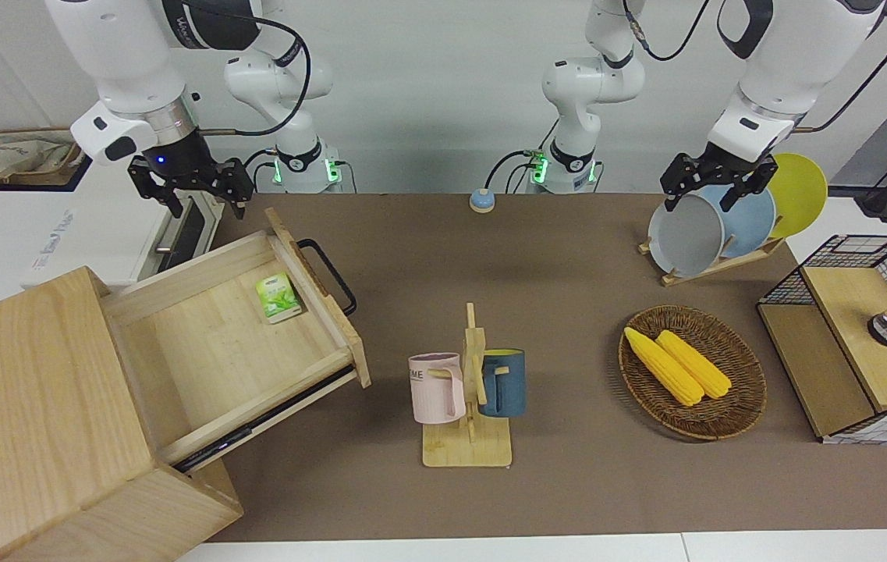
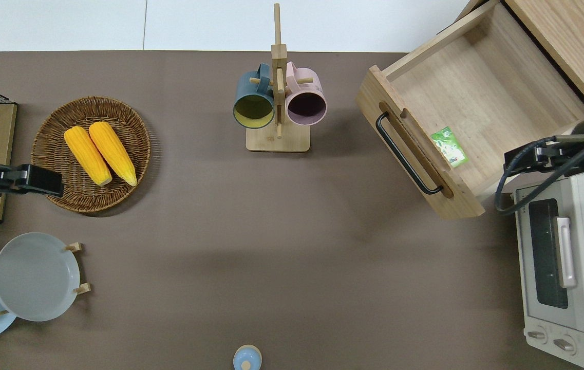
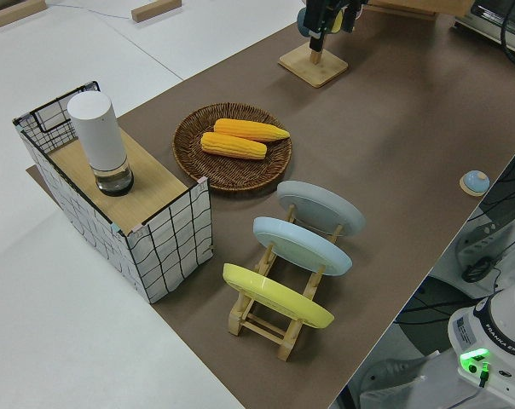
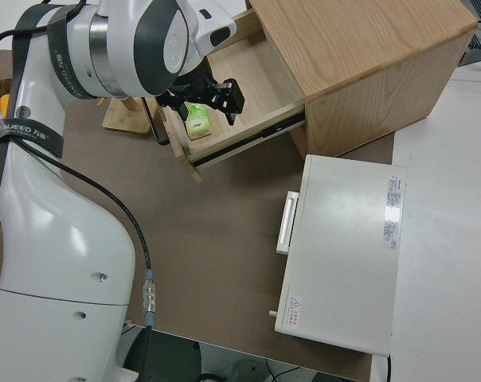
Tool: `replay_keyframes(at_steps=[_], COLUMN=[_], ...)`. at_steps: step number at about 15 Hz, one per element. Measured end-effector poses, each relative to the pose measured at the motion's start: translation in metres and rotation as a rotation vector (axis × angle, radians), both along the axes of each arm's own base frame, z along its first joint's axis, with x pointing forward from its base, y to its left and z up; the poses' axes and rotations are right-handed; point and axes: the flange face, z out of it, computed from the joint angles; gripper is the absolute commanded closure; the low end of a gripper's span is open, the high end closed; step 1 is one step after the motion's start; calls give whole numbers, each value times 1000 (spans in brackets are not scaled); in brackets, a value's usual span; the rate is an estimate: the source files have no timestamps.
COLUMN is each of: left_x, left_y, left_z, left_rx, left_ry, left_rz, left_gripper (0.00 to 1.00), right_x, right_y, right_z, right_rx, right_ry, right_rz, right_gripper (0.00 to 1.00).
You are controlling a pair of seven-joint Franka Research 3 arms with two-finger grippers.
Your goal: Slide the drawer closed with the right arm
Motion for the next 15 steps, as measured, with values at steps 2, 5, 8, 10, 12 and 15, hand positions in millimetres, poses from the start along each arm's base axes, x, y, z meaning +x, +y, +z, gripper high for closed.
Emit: replay_keyframes(at_steps=[2, 5, 8, 10, 12, 15], left_x=[0, 0, 0, 0, 0, 0], left_y=[0, 0, 0, 0, 0, 0], left_z=[0, 0, 0, 0, 0, 0], left_rx=[0, 0, 0, 0, 0, 0], left_ry=[0, 0, 0, 0, 0, 0], left_rz=[0, 0, 0, 0, 0, 0], left_gripper=[7, 7, 7, 7, 7, 7], right_x=[0, 0, 0, 0, 0, 0], right_y=[0, 0, 0, 0, 1, 2], right_z=[0, 0, 0, 0, 0, 0], right_rx=[0, 0, 0, 0, 1, 1], right_ry=[0, 0, 0, 0, 0, 0], right_rz=[1, 4, 6, 8, 9, 12], right_gripper=[13, 15, 19, 32, 250, 769])
